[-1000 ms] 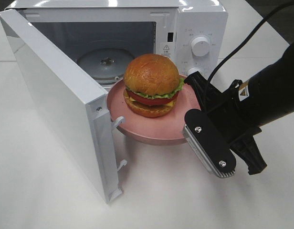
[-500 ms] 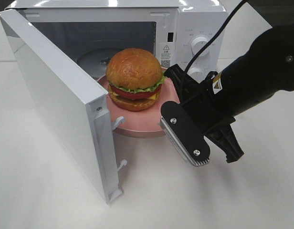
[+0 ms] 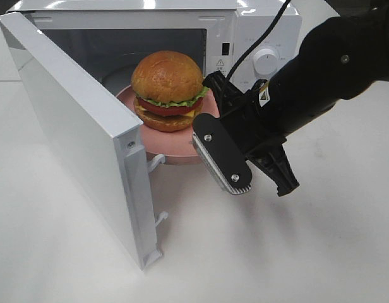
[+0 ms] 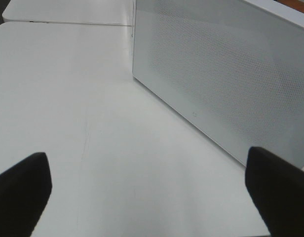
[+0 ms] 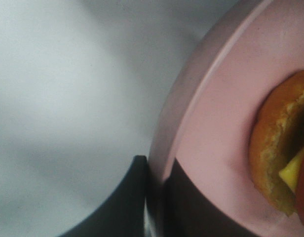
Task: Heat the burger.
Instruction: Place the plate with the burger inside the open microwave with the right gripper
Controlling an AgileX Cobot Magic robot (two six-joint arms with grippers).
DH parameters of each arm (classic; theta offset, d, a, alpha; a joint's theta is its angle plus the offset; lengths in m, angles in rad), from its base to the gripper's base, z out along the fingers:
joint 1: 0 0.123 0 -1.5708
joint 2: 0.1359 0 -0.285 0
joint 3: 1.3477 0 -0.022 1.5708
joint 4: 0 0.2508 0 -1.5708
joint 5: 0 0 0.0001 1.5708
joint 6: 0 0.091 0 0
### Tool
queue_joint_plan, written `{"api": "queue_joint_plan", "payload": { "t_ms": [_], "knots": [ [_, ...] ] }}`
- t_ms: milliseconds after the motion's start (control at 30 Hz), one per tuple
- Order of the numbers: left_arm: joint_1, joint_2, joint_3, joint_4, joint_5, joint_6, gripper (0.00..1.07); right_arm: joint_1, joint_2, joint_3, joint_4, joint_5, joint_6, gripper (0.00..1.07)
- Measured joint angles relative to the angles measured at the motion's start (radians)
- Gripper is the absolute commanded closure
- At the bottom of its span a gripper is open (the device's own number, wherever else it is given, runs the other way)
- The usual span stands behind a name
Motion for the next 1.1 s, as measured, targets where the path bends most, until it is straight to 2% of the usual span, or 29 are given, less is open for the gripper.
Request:
{"api": "queue_joint_plan", "payload": {
  "t_ms": [867,1100],
  "knots": [
    [0.000,0.000,0.000,0.000,0.001,0.000,0.07,0.000,0.165,-0.256,0.000,0.150,0.030,1.07],
    [0.000,0.000,0.000,0.000,0.001,0.000,0.07,0.000,0.198,-0.289,0.000,0.159,0.031,1.07]
  ]
}}
